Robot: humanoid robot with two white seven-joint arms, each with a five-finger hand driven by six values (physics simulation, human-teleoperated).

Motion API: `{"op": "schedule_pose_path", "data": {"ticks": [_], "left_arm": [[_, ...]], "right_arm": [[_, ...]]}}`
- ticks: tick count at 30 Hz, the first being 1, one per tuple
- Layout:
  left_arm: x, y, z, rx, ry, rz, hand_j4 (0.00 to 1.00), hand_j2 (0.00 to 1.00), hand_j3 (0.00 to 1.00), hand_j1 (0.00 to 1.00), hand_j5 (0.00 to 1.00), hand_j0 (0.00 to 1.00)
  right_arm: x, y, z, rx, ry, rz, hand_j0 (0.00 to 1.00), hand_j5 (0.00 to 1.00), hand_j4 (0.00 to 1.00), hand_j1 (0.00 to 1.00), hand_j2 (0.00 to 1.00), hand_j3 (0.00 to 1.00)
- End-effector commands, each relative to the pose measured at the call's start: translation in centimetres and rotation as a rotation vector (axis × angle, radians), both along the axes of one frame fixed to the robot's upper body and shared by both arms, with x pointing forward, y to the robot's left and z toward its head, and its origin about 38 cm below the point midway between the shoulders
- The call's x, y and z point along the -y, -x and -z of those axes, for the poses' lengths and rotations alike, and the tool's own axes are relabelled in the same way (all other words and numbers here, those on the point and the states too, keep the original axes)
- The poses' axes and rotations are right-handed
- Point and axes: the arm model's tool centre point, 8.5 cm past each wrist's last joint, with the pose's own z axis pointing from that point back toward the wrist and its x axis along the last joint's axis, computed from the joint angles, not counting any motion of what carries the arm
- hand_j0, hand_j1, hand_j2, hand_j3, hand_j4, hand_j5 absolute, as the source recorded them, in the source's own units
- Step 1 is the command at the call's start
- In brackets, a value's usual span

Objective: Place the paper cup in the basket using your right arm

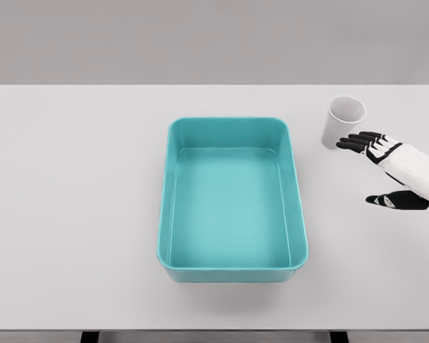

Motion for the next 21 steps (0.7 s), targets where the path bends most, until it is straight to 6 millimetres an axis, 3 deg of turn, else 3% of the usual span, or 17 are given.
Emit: {"op": "schedule_pose_path", "data": {"ticks": [1, 5, 7, 10, 13, 16, 19, 21], "left_arm": [[0.0, 0.0, 0.0, 0.000, 0.000, 0.000, 1.00, 1.00, 1.00, 1.00, 1.00, 1.00], [0.0, 0.0, 0.0, 0.000, 0.000, 0.000, 1.00, 1.00, 1.00, 1.00, 1.00, 1.00], [0.0, 0.0, 0.0, 0.000, 0.000, 0.000, 1.00, 1.00, 1.00, 1.00, 1.00, 1.00], [0.0, 0.0, 0.0, 0.000, 0.000, 0.000, 1.00, 1.00, 1.00, 1.00, 1.00, 1.00], [0.0, 0.0, 0.0, 0.000, 0.000, 0.000, 1.00, 1.00, 1.00, 1.00, 1.00, 1.00], [0.0, 0.0, 0.0, 0.000, 0.000, 0.000, 1.00, 1.00, 1.00, 1.00, 1.00, 1.00], [0.0, 0.0, 0.0, 0.000, 0.000, 0.000, 1.00, 1.00, 1.00, 1.00, 1.00, 1.00], [0.0, 0.0, 0.0, 0.000, 0.000, 0.000, 1.00, 1.00, 1.00, 1.00, 1.00, 1.00]], "right_arm": [[0.1, 0.0, -0.1, -0.001, -0.006, 0.004, 1.00, 1.00, 1.00, 1.00, 1.00, 1.00], [0.0, -0.1, 0.2, 0.002, -0.019, 0.012, 1.00, 1.00, 1.00, 1.00, 1.00, 1.00], [0.7, -0.8, -1.7, 0.044, -0.065, 0.023, 1.00, 1.00, 1.00, 1.00, 1.00, 1.00], [1.4, -1.1, -2.2, -0.088, -0.399, -0.033, 1.00, 1.00, 1.00, 1.00, 1.00, 1.00], [2.0, -3.3, -2.3, -0.283, -0.556, 0.072, 1.00, 1.00, 1.00, 1.00, 1.00, 1.00], [3.6, -5.3, -1.4, -0.398, -0.613, 0.196, 1.00, 1.00, 1.00, 1.00, 1.00, 1.00], [3.8, -7.6, 1.2, -0.500, -0.650, 0.257, 1.00, 1.00, 1.00, 1.00, 1.00, 1.00], [5.2, -8.1, 2.5, -0.528, -0.671, 0.307, 1.00, 1.00, 1.00, 1.00, 1.00, 1.00]]}}
